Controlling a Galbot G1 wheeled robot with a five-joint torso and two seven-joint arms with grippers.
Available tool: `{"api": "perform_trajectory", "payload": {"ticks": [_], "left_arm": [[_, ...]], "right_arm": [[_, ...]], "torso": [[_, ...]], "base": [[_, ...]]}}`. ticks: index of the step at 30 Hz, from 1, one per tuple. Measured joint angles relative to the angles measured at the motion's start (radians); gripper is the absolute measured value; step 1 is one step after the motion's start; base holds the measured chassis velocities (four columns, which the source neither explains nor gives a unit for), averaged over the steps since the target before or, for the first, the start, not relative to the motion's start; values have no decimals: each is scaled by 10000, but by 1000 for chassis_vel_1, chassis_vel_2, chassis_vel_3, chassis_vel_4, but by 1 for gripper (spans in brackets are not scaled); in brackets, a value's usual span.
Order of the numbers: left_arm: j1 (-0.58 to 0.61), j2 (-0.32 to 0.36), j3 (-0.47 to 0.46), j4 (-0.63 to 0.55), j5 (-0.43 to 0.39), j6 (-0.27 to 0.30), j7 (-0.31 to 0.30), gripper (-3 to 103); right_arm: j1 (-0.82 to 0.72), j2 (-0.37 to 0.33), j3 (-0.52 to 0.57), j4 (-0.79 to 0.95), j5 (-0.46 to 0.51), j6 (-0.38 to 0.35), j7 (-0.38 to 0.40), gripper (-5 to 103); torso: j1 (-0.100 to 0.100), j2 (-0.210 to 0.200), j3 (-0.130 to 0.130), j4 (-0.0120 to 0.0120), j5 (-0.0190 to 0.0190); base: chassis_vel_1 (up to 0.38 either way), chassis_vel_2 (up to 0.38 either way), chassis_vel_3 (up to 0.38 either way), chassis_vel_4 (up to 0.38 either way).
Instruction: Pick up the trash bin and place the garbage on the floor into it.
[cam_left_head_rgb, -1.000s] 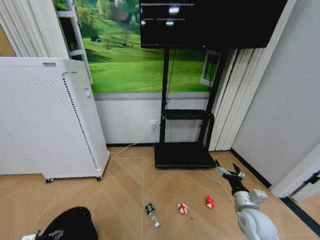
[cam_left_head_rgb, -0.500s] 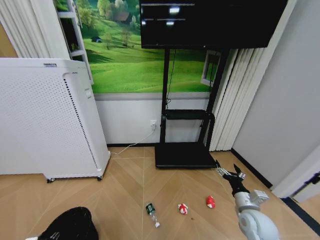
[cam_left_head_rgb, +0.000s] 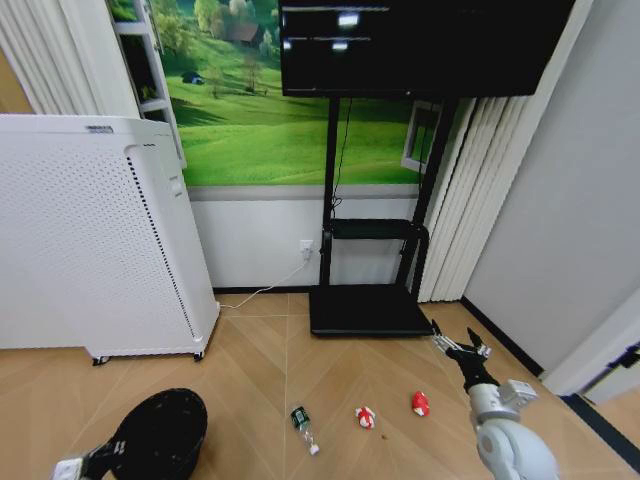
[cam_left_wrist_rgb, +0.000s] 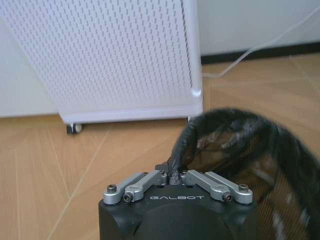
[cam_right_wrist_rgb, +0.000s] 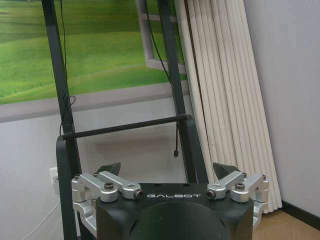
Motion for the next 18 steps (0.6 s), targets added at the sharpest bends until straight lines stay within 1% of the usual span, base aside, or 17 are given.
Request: {"api": "perform_trajectory", "payload": {"ticks": [2, 3, 4, 6, 7, 8, 10, 11, 13, 18], "left_arm": [[-5, -66, 5, -209, 23, -12, -35, 5], [-4, -142, 9, -512, 26, -24, -28, 4], [-4, -142, 9, -512, 26, -24, -28, 4], [13, -213, -51, -924, 24, -49, -27, 4], [28, -233, -131, -1183, -1, -52, -30, 4], [28, -233, -131, -1183, -1, -52, -30, 4], [78, -246, -255, -1634, -43, -33, -35, 4], [78, -246, -255, -1634, -43, -33, -35, 4], [202, -250, -376, -2246, -9, 38, -37, 4], [378, -192, -586, -2728, 139, 60, 11, 4]], "right_arm": [[4, -3, -1, -11, -14, 6, 0, 100], [10, -5, -5, -15, -24, 8, 0, 100], [10, -5, -5, -15, -24, 8, 0, 100], [12, -10, -4, -24, -39, 12, 0, 100], [9, -11, -2, -43, -68, 23, 7, 100], [9, -11, -2, -43, -68, 23, 7, 100], [-4, -3, -6, -80, -131, 85, 32, 100], [-4, -3, -6, -80, -131, 85, 32, 100], [-93, 29, -17, -39, -161, 110, 25, 100], [-206, 63, 32, 31, -315, 141, -131, 100]], "torso": [[0, 0, 0, 3, 0], [0, 0, 0, 0, -3], [0, 0, 0, 0, -3], [0, 1, 0, -3, -4], [0, 1, 0, -2, 0], [0, 1, 0, -2, 0], [0, 1, 0, 3, -2], [0, 1, 0, 3, -2], [0, 1, 0, -1, -1], [0, 2, 0, -2, 0]], "base": [[0, 0, 0, 0], [0, 0, 0, 0], [0, 0, 0, 0], [0, 0, 0, 0], [0, 0, 0, 0], [0, 0, 0, 0], [0, 0, 0, 0], [0, 0, 0, 0], [0, 0, 0, 0], [0, 0, 0, 0]]}}
